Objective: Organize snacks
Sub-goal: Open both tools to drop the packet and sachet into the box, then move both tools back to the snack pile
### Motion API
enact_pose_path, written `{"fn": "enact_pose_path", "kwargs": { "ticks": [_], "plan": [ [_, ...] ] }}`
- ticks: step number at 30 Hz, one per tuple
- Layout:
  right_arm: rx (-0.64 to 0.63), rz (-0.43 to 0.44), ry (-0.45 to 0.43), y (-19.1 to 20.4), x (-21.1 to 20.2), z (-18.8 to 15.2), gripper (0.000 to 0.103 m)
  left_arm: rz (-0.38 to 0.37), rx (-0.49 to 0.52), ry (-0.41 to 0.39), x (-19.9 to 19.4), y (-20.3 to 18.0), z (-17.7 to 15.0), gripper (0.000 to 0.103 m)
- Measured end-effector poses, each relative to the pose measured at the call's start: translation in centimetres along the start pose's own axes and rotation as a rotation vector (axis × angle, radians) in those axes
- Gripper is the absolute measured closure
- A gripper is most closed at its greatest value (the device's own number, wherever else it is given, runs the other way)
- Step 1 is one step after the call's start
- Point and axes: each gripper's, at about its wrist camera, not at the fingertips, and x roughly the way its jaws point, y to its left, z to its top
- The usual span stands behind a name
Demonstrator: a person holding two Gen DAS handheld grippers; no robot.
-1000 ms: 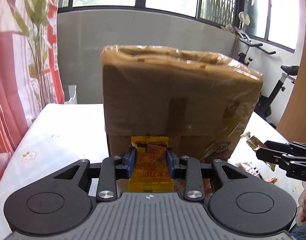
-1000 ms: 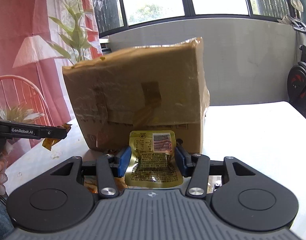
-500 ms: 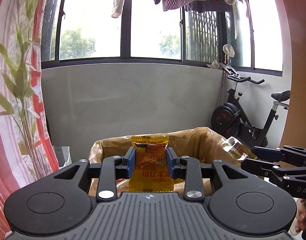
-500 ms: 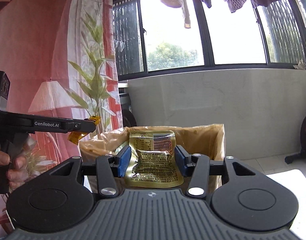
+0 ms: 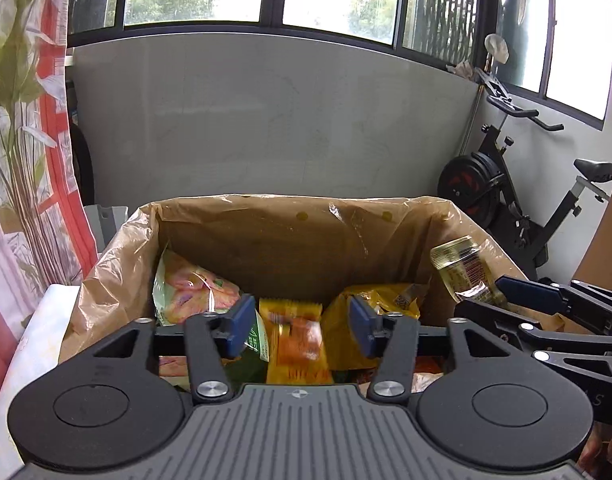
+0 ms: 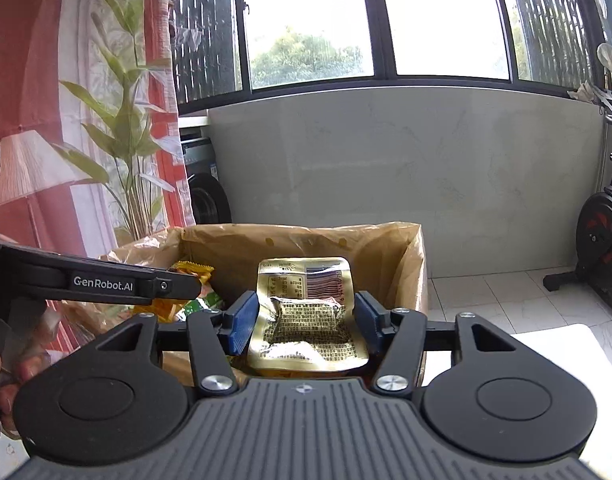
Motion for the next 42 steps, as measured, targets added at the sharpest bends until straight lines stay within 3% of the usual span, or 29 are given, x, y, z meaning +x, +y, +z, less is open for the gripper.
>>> {"fn": "enact_pose_path", "kwargs": {
  "ticks": [4, 13, 17, 21, 28, 32, 37, 42],
  "plan": [
    [0.022, 0.006, 0.005, -0.5, -0.6, -0.4, 0.038, 0.003, 0.027, -0.025, -1.4, 0.4, -0.2, 0.038],
    [0.095, 0.077, -0.040, -1.0, -5.3, -1.1, 0.038, -0.006, 0.013, -0.057, -7.0, 1.3, -1.8, 0.038],
    [0.074, 0.082, -0.064, -0.5, -8.0, -2.3, 0.038, 0.012, -0.037, -0.082, -10.1, 2.5, -4.0, 0.038],
    [0.054, 0.083, -0.058, 0.1, -9.9, -4.7, 0.038, 0.012, -0.108, -0.050, -11.3, 4.1, -7.3, 0.038],
    [0.098, 0.042, 0.034, 0.4, -10.9, -9.9, 0.038, -0.014, -0.146, 0.022, -11.3, 3.9, -12.6, 0.038],
    [0.132, 0.035, 0.141, 0.3, -11.0, -12.9, 0.039, -0.034, -0.132, 0.060, -10.6, 2.8, -14.9, 0.039],
    [0.032, 0.006, 0.316, 1.0, -10.9, -15.5, 0.039, -0.083, -0.147, 0.120, -9.8, 1.7, -17.4, 0.039],
    [-0.040, 0.004, 0.409, 1.5, -11.8, -17.5, 0.038, -0.110, -0.147, 0.158, -9.1, 1.2, -18.5, 0.040]
  ]
}}
